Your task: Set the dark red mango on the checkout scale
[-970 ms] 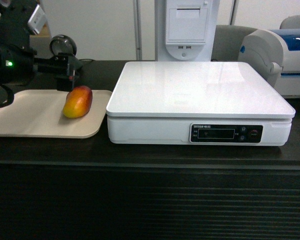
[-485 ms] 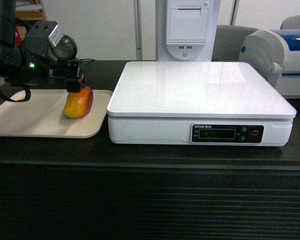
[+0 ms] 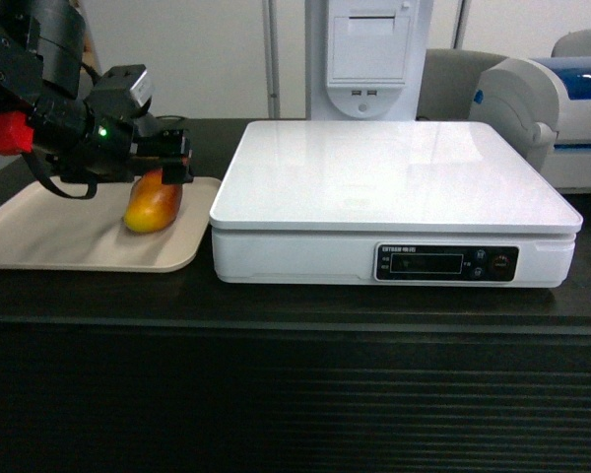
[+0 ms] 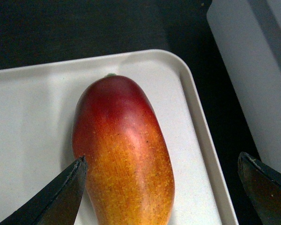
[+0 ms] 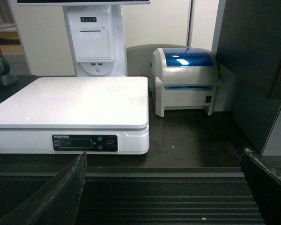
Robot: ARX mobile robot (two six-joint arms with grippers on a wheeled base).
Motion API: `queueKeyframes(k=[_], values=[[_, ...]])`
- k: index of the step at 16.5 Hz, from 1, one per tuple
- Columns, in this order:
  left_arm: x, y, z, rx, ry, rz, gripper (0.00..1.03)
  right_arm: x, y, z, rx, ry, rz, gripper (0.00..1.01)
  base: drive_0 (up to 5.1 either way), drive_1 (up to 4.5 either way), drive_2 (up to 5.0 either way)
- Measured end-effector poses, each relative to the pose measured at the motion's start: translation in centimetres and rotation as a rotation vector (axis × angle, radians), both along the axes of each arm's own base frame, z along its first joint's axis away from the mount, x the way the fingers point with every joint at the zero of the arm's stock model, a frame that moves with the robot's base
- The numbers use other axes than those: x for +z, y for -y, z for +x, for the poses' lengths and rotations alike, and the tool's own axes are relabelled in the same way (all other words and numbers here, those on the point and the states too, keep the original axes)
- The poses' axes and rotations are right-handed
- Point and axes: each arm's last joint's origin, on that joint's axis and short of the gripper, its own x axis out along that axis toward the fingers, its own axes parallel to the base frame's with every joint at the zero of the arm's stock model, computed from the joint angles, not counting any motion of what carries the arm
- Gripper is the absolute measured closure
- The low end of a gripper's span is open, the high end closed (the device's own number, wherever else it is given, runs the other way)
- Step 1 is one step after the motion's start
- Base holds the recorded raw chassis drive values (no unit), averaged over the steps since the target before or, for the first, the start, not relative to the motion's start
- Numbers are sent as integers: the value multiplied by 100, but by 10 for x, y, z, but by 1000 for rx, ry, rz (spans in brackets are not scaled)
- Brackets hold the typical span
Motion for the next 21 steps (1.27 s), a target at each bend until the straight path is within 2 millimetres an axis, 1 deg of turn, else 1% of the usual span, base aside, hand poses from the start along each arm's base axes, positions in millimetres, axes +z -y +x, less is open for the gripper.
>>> queueKeyframes(k=[1,2,5,6,9,11,14,15,16,19,20,21], values=[[-3,0,3,8,-8,17,5,0,0,0,0,0,0,3,0,0,0],[-11,0,13,18,-39,37,5,0,0,0,0,0,0,3,0,0,0],[-18,0,20,19,-92,41,5,0,0,0,0,0,0,3,0,0,0],[-24,0,22,24,-115,55,5,0,0,0,0,0,0,3,0,0,0],[-38,-1,24,19,-163,96,5,0,0,0,0,0,0,3,0,0,0],[-37,-3,24,15,-164,101,5,0,0,0,0,0,0,3,0,0,0],[-37,-6,25,8,-155,110,35,0,0,0,0,0,0,3,0,0,0],[-38,-8,24,6,-154,102,42,0,0,0,0,0,0,3,0,0,0],[-39,-8,23,4,-146,101,44,0,0,0,0,0,0,3,0,0,0],[-34,-8,11,-3,-139,99,45,0,0,0,0,0,0,3,0,0,0],[-29,-7,6,-6,-124,102,45,0,0,0,0,0,0,3,0,0,0],[-19,-7,0,-14,-96,108,45,0,0,0,0,0,0,3,0,0,0]])
